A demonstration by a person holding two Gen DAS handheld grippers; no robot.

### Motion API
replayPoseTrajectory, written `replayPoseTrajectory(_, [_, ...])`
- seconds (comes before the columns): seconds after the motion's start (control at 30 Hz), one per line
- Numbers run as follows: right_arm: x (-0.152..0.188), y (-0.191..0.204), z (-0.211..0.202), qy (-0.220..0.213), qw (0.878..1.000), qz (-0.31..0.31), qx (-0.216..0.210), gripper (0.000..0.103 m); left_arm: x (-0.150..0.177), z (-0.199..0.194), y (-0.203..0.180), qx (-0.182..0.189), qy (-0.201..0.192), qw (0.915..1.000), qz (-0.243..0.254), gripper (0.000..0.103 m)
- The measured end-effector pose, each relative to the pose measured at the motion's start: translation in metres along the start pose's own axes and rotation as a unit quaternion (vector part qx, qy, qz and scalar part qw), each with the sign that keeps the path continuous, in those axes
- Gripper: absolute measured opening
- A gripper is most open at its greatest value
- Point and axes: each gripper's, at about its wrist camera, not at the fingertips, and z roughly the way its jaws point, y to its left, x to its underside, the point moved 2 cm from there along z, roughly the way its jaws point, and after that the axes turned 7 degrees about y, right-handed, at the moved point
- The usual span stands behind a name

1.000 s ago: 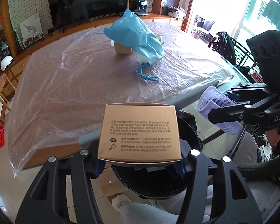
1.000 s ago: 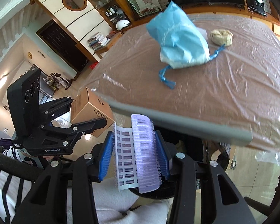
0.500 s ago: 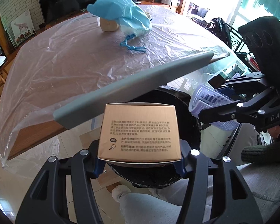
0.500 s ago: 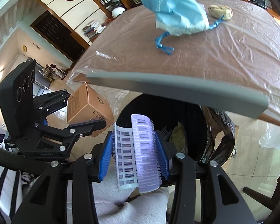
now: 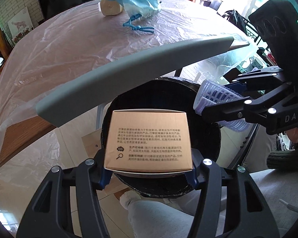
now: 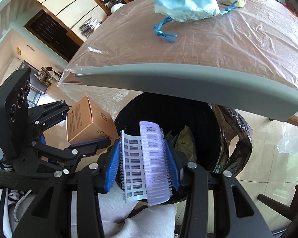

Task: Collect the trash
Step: 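Carry the cardboard box and hair roller with both tools over the trash bin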

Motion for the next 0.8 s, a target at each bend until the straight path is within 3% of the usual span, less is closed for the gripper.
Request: replayPoseTrajectory(0.8, [-0.008, -0.008, 0.039, 0.019, 0.999, 0.008, 0.045, 0.043, -0.003, 0.035, -0.001, -0.015, 0.037, 0.999, 0.021, 0.059])
